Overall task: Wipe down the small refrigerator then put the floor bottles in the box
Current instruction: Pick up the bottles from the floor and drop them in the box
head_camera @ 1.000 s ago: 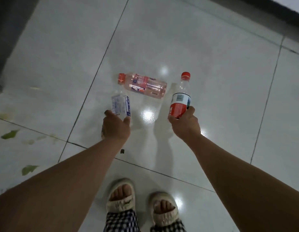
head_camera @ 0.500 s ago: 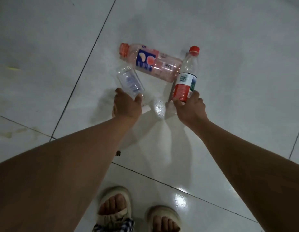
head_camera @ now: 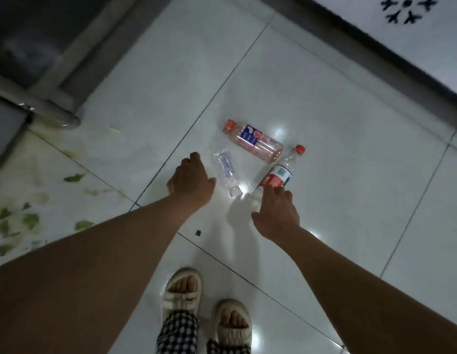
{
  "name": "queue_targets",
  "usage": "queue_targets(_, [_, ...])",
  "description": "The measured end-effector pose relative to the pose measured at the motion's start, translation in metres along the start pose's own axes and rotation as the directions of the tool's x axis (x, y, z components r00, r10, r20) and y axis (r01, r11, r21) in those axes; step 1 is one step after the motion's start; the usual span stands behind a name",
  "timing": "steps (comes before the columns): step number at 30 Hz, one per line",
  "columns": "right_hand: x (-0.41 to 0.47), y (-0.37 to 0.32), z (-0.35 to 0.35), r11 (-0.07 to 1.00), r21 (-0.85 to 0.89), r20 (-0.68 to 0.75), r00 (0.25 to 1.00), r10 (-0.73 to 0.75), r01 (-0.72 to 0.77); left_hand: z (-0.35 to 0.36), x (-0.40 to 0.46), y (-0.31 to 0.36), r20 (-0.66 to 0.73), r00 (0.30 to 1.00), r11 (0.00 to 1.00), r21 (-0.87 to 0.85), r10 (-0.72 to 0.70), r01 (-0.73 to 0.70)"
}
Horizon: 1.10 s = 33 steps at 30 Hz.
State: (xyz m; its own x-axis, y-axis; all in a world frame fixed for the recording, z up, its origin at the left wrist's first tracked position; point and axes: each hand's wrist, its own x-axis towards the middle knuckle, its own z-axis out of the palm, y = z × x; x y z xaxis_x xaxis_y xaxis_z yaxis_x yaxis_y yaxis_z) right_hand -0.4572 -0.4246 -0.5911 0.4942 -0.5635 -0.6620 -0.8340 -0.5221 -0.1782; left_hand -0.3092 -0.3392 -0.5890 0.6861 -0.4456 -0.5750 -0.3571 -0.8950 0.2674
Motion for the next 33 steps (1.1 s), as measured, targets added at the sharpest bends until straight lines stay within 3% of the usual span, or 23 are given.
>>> queue_targets(7, [-0.081, -0.069, -0.052, 0.944, -0.229, 0.064, 0.971, -0.229, 0.237, -0.089, -0.089, -0.032, -0.031, 0.998, 0.998, 0.043, -0.049, 0.051])
queue_targets(15, [-0.153, -0.146, -0.050, 0.806, -0.372, 0.179, 0.887, -0.425, 0.461, -0.133, -0.190, -0.130, -0.040, 0.960, 0.961, -0.036, -0.276, 0.275])
queue_targets(23, [-0.202, -0.212, 0.027, 0.665, -0.446, 0.302, 0.800, -0.518, 0.599, -0.116, -0.267, -0.258, 0.002, 0.906, 0.905, -0.050, -0.423, 0.422])
queue_targets(33, [-0.270, -0.305, 0.176, 0.552, -0.512, 0.425, 0.753, -0.503, 0.658, -0.064, -0.325, -0.431, 0.076, 0.888, 0.883, -0.092, -0.454, 0.460])
